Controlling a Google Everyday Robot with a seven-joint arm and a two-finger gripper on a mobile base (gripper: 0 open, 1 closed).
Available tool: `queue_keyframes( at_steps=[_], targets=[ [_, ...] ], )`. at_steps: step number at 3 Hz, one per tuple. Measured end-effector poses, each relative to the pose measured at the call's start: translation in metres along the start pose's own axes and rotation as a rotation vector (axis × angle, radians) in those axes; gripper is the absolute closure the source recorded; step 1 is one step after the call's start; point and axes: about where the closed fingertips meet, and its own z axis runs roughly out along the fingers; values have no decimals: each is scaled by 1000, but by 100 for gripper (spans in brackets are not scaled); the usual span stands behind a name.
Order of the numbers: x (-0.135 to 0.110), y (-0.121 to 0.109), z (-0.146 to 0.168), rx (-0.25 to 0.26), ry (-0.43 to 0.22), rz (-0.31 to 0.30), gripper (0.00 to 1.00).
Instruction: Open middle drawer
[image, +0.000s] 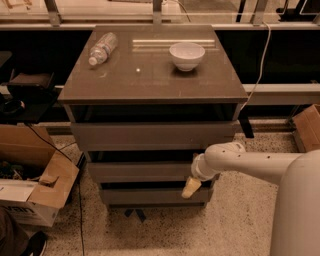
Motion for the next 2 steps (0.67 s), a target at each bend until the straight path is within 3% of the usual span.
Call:
queue_keyframes(
  at_steps=[2],
  targets=[
    [1, -15, 41, -60, -81, 59, 0]
  ],
)
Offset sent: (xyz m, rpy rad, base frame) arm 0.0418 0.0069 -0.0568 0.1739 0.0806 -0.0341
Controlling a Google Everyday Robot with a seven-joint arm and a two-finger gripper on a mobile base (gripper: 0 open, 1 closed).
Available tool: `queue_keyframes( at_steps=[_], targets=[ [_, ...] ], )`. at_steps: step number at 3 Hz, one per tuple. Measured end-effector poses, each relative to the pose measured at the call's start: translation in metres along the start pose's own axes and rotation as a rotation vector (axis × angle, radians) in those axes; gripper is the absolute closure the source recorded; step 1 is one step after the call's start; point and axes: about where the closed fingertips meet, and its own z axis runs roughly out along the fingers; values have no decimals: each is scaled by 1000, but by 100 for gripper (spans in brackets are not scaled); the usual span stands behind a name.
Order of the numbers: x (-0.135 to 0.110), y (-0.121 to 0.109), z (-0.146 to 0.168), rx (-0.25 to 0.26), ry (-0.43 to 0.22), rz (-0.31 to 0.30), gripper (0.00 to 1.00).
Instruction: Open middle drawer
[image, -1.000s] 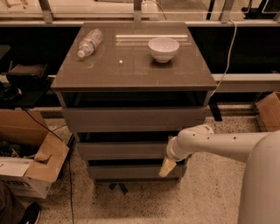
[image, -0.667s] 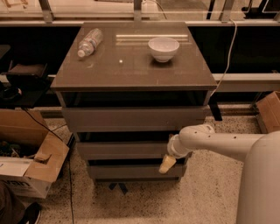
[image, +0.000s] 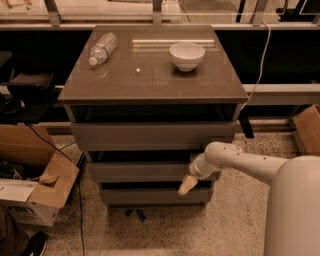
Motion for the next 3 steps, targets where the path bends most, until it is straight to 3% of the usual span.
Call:
queue_keyframes(
  at_steps=[1, 3],
  targets=[
    [14, 9, 21, -55, -20, 49, 14],
    [8, 8, 9, -56, -20, 50, 61]
  ],
)
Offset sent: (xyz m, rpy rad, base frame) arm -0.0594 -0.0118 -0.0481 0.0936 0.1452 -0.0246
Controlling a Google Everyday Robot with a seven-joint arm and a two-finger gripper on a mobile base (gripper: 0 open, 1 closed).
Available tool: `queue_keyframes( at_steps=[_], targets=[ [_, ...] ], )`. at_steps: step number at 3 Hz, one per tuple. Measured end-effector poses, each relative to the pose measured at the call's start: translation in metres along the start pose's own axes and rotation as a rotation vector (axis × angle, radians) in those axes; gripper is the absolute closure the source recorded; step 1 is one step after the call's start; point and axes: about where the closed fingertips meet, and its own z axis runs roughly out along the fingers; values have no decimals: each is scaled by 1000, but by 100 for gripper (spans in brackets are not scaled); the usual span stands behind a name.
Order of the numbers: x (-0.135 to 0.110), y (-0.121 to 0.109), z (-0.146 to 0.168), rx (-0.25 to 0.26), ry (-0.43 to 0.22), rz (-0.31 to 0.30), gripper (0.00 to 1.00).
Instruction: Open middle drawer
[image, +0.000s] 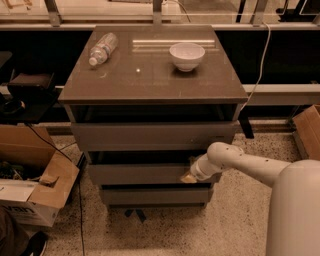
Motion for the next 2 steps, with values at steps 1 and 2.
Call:
queue_keyframes(
  at_steps=[1, 2],
  targets=[
    [-3, 0, -5, 0, 0, 0, 84],
    [-5, -1, -9, 0, 0, 0, 100]
  ],
)
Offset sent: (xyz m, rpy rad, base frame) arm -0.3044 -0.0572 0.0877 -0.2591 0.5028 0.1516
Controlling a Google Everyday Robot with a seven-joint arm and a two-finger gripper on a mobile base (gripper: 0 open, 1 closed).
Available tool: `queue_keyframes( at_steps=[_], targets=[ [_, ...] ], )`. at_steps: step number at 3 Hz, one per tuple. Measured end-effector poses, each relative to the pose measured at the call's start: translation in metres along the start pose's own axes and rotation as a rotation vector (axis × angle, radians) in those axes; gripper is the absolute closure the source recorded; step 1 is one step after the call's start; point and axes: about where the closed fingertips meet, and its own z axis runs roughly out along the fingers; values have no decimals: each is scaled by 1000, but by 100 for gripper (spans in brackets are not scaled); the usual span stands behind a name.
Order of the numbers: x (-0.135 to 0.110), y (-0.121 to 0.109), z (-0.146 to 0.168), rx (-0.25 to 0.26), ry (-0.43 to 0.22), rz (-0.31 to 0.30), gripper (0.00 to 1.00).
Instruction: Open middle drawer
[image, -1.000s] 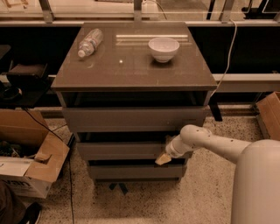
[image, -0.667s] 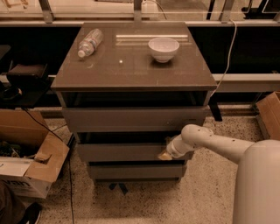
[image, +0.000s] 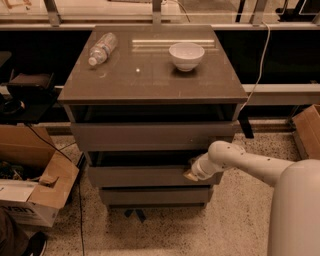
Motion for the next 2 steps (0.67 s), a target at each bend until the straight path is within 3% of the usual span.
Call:
queue_keyframes(
  at_steps=[2],
  targets=[
    [-1, 0, -1, 0, 0, 0, 58]
  ],
)
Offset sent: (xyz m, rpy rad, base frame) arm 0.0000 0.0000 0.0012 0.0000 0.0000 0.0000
